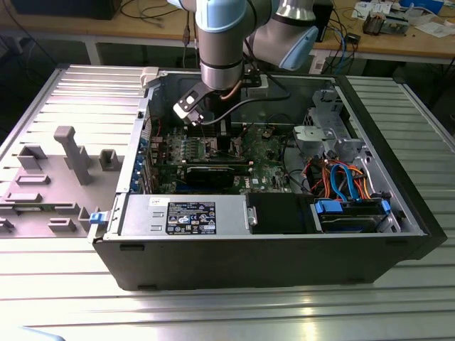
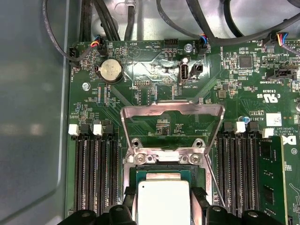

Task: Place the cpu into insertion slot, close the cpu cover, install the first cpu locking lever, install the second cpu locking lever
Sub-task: 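Place the cpu into insertion slot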

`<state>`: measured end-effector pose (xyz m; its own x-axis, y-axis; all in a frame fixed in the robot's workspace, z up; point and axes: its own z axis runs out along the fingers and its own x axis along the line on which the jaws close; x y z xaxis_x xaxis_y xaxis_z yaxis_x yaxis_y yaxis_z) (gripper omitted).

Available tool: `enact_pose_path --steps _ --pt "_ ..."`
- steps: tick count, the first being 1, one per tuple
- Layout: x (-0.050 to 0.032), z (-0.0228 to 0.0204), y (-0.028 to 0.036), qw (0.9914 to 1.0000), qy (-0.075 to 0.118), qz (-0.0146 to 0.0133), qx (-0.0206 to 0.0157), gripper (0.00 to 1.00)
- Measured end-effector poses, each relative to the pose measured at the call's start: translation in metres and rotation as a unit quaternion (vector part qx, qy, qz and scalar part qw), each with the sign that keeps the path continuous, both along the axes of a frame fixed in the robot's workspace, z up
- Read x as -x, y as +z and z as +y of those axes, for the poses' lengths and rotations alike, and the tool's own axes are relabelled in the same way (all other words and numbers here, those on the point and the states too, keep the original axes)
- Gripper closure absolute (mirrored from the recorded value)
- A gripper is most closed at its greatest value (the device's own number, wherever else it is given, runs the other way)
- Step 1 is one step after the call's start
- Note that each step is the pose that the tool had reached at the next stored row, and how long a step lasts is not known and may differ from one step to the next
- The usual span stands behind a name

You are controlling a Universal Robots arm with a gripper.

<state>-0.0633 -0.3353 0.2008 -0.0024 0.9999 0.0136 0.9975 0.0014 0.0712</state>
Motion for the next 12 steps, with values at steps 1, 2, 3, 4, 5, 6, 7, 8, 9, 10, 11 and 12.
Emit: enact_pose_path --steps 1,2,3,4,5,6,7,8,9,10,11,12 --pt "0.0001 0.0005 0.0001 1.0 0.0 0.0001 0.002 0.46" --pt "0.0 0.0013 0.0 0.99998 -0.001 0.0001 0.0057 0.46" --pt "0.0 0.0021 0.0001 0.99996 -0.001 0.0001 0.0086 0.46" --pt "0.0 0.0025 0.0 0.99996 -0.002 0.0001 0.0086 0.46" --pt "0.0 0.0026 -0.0001 0.99996 -0.002 0.0001 0.0086 0.46" --pt "-0.0001 0.0029 -0.0002 0.99996 -0.003 0.0001 0.0086 0.46" --pt "-0.0001 0.0031 -0.0003 0.99996 -0.004 0.0001 0.0086 0.46" --pt "-0.0001 0.0032 -0.0005 0.99996 -0.004 0.0001 0.0086 0.46" --pt "-0.0001 0.0033 -0.001 0.99995 -0.004 0.0001 0.0086 0.46" --pt "-0.0001 0.0034 -0.0016 0.99995 -0.004 0.0002 0.0087 0.46" --pt "0.0 0.0034 -0.0025 0.99995 -0.004 0.0003 0.0089 0.46" --pt "0.0 0.0035 -0.003 0.99995 -0.004 0.0004 0.009 0.46"
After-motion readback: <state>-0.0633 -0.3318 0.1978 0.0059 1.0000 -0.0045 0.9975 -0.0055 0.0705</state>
